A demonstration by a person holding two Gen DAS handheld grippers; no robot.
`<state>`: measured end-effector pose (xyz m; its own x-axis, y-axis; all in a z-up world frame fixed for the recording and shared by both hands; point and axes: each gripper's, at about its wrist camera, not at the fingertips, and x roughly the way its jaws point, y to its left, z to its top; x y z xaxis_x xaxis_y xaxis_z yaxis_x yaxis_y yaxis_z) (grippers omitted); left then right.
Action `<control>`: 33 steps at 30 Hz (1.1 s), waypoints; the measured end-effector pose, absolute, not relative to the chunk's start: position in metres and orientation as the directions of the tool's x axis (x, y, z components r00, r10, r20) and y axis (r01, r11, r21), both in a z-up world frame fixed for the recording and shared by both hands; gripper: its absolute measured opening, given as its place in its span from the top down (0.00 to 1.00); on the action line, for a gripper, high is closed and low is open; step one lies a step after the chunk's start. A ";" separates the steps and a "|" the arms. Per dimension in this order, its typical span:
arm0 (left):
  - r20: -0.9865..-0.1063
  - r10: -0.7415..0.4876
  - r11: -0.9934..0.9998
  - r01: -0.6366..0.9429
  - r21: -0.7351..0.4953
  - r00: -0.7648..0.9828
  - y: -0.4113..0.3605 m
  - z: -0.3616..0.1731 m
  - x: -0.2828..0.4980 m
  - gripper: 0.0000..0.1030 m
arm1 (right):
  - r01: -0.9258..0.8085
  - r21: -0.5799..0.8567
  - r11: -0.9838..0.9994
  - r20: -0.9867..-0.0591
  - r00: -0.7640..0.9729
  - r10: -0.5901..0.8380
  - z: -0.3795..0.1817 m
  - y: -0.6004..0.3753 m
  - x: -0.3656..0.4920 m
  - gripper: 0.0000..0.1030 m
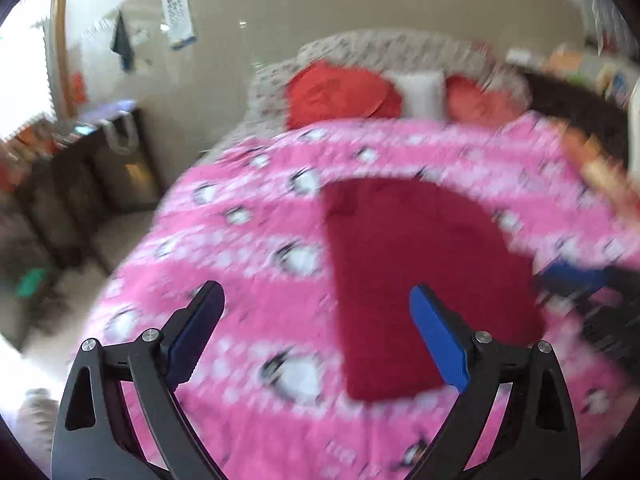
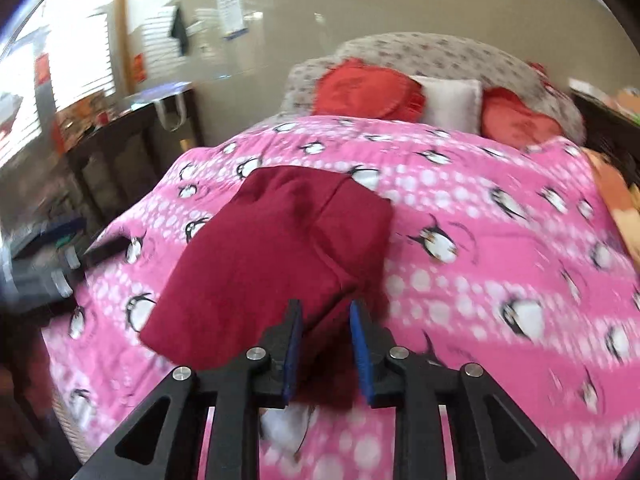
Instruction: Fold small clothes
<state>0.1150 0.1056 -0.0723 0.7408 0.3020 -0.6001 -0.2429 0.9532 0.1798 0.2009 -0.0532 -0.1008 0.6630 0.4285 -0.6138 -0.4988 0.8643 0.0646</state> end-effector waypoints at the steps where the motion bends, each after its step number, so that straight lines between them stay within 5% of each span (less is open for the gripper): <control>1: -0.594 0.334 0.943 -0.253 0.218 0.732 0.101 -0.073 0.110 0.09 | -0.499 0.074 0.863 -0.615 0.658 0.433 -0.096 -0.056 0.194 0.75; 4: -0.615 0.357 0.934 -0.277 0.226 0.703 0.095 -0.071 0.105 0.09 | -0.493 0.109 0.863 -0.613 0.650 0.449 -0.082 -0.068 0.174 0.65; 6: -0.690 0.284 0.956 -0.249 0.154 0.666 0.095 -0.071 0.110 0.09 | -0.480 0.128 0.868 -0.613 0.649 0.449 -0.076 -0.075 0.164 0.32; 8: -0.738 0.213 0.971 -0.222 0.087 0.641 0.089 -0.069 0.111 0.09 | -0.448 0.132 0.884 -0.607 0.669 0.430 -0.067 -0.085 0.155 0.16; 12: -0.790 0.113 0.979 -0.203 -0.015 0.603 0.079 -0.070 0.114 0.09 | -0.398 0.137 0.907 -0.600 0.696 0.396 -0.055 -0.096 0.146 0.10; 33: -0.797 0.114 0.980 -0.201 -0.009 0.593 0.067 -0.068 0.108 0.05 | -0.381 0.077 0.921 -0.678 0.658 0.329 -0.070 -0.093 0.144 0.08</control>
